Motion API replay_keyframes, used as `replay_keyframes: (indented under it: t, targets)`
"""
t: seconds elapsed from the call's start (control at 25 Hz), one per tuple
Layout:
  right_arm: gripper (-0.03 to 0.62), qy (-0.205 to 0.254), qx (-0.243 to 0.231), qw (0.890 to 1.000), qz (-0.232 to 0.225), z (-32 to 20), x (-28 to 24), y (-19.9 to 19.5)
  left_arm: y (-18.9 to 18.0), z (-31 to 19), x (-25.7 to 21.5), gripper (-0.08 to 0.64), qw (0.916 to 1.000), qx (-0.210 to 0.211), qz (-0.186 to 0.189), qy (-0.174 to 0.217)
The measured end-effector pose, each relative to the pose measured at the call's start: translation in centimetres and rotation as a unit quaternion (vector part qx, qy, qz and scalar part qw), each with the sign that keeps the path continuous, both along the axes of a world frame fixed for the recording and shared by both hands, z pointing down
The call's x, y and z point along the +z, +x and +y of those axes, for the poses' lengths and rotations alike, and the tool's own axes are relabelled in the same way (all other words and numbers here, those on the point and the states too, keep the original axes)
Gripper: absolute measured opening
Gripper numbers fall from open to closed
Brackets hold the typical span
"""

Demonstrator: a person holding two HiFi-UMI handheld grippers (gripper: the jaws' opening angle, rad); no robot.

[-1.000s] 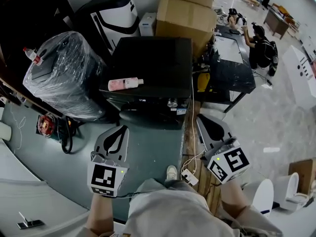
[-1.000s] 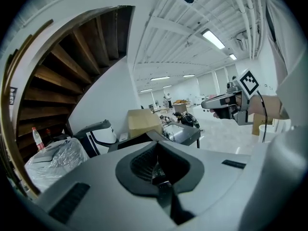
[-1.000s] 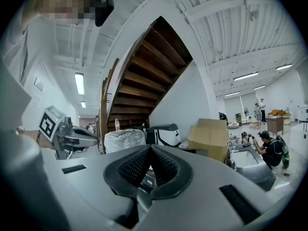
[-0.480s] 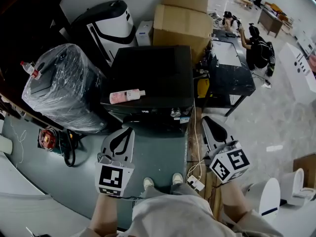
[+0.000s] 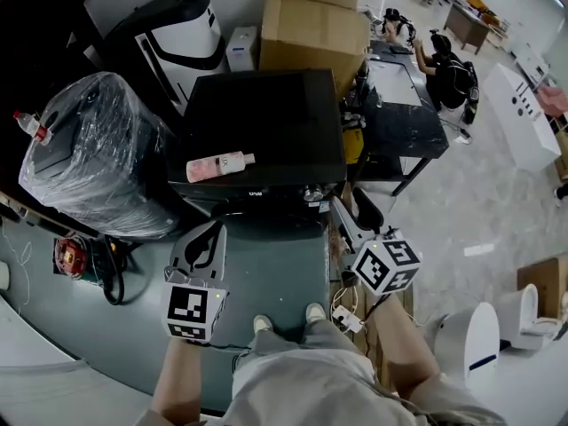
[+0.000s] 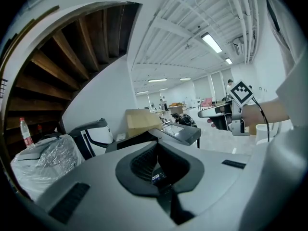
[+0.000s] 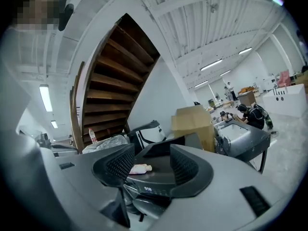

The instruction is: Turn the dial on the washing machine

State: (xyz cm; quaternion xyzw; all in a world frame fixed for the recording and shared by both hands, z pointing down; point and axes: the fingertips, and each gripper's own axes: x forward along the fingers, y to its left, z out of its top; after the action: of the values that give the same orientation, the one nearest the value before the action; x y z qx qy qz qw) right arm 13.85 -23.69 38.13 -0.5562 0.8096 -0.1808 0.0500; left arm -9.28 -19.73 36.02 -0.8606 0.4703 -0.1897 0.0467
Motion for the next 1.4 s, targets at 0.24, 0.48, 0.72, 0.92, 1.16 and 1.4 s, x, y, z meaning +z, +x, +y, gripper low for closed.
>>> replay_keyframes:
  t: [0.24,0.48,0.72,0.92,1.16,1.4]
  targets:
    - [0.275,-0.038,0.024,0.999,-0.002,-2.3,5.4,-0.4,-1.4,-1.6,2.7,0.020,1.0000,0.005,0.001,-0.005]
    - [0.298,-0.063,0.025,0.997,0.032,-4.6,10.3,-1.3,-2.6,-2.6,4.8,0.020,0.9999,0.007,0.012,0.006]
    - [0.307,-0.095,0.030,0.995,0.032,-7.0,15.8,-1.5,-3.0,-3.9,7.6,0.020,1.0000,0.007,0.004,-0.004]
    - [0.307,-0.120,0.043,0.992,0.025,-9.3,20.4,-1.3,-3.1,-5.1,10.3,0.020,0.9998,0.010,-0.006,-0.018]
    - [0.307,-0.154,0.035,0.987,0.035,-11.1,25.4,-0.9,-3.9,-6.1,13.3,0.020,0.9993,-0.003,-0.001,-0.036]
    - [0.307,-0.175,0.034,0.983,0.036,-11.9,28.3,-0.7,-4.4,-6.7,15.6,0.020,0.9982,-0.010,0.002,-0.059]
